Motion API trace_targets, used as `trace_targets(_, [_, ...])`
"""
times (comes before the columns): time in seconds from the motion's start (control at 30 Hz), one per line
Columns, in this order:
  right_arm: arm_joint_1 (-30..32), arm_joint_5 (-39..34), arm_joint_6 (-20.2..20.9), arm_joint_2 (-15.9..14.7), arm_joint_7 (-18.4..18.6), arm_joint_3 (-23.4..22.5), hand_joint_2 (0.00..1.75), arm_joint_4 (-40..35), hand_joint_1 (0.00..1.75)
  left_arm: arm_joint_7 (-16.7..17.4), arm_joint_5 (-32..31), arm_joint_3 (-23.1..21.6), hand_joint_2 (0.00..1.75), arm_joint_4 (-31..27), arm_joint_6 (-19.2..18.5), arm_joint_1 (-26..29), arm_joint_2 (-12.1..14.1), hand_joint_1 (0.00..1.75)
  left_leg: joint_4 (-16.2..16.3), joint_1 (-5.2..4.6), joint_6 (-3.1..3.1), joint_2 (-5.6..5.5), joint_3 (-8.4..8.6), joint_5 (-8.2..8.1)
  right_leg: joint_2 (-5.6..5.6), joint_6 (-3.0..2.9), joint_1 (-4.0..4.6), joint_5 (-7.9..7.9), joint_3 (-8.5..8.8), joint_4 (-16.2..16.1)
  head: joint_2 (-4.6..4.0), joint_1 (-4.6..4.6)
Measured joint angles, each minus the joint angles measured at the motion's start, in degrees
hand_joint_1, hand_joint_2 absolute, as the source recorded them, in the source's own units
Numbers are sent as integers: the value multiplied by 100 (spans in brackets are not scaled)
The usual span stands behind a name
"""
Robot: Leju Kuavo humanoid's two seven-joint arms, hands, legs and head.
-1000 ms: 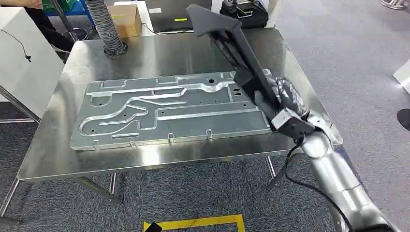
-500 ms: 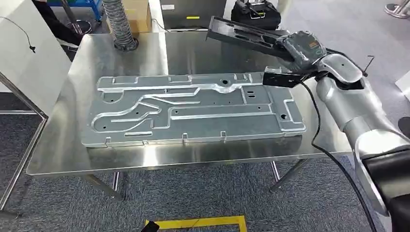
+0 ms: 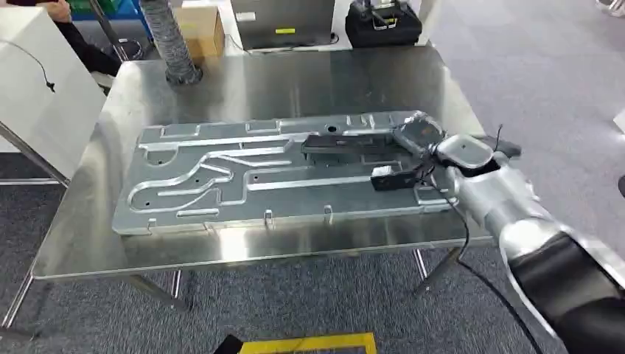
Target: Take the parts from the cabinet and place them on the table.
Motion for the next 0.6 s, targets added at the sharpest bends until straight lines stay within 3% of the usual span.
trace_targets(0.03, [108,-15,-4,78,-6,20,0,35,0,0,4,0,0,0,2,3,2,0,437,1,-15,0,-231,-152,5,-9,7,-7,4,2,0,-2])
trace_targets(0.07, [205,-35,-4,140,-18,39,0,52,0,0,13,0,0,0,-7,3,2,0,654,2,-25,1,-367,-161,12,-13,7,-12,8,9,0,0])
trace_targets(0.1, [276,-57,-4,185,-22,52,0,74,0,4,28,0,0,0,-41,3,2,0,593,3,-26,1,-367,-43,21,-10,8,-21,14,16,0,0])
trace_targets(0.13, [319,-78,-6,247,-24,61,0,90,0,24,33,0,0,0,-61,3,2,0,282,4,-22,4,-244,178,27,-6,8,-32,21,25,0,-2])
trace_targets(0.2, [341,-140,-6,356,-13,72,0,118,0,39,55,0,0,0,-94,3,2,0,-824,5,11,7,277,735,39,26,7,-72,49,59,0,0])
trace_targets(0.23, [340,-168,-9,387,0,74,0,131,0,35,68,0,0,0,-103,-1,2,0,-1083,-11,36,4,422,694,43,58,43,-92,40,80,0,0])
trace_targets(0.37, [342,-301,-28,421,7,63,0,175,0,0,161,7,0,0,-155,23,7,0,-1131,-40,162,-3,418,726,42,160,38,-73,28,73,0,0])
trace_targets(0.4, [342,-376,-39,413,-11,22,0,177,0,-30,199,9,0,0,-179,23,7,0,-1194,12,212,10,452,762,47,194,23,-122,14,107,0,0])
trace_targets(0.43, [318,-435,-57,395,-15,-22,0,181,0,-48,230,15,0,0,-212,21,9,0,-1206,13,230,10,460,769,36,222,25,-249,-47,272,0,0])
trace_targets(0.53, [167,-630,-74,278,-35,-184,0,183,0,-61,288,24,0,0,-291,37,15,0,-1200,6,265,20,452,780,31,291,-10,-880,-639,1573,0,0])
trace_targets(0.57, [106,-664,-61,199,-20,-251,0,183,0,-61,306,33,0,0,-315,55,22,0,-1185,4,278,19,446,794,31,303,-17,-968,-773,1876,0,0])
trace_targets(0.6, [-3,-664,-11,84,4,-319,0,183,0,-68,337,50,0,0,-343,77,31,0,-1165,5,279,6,436,793,31,309,-23,-908,-778,1890,0,0])
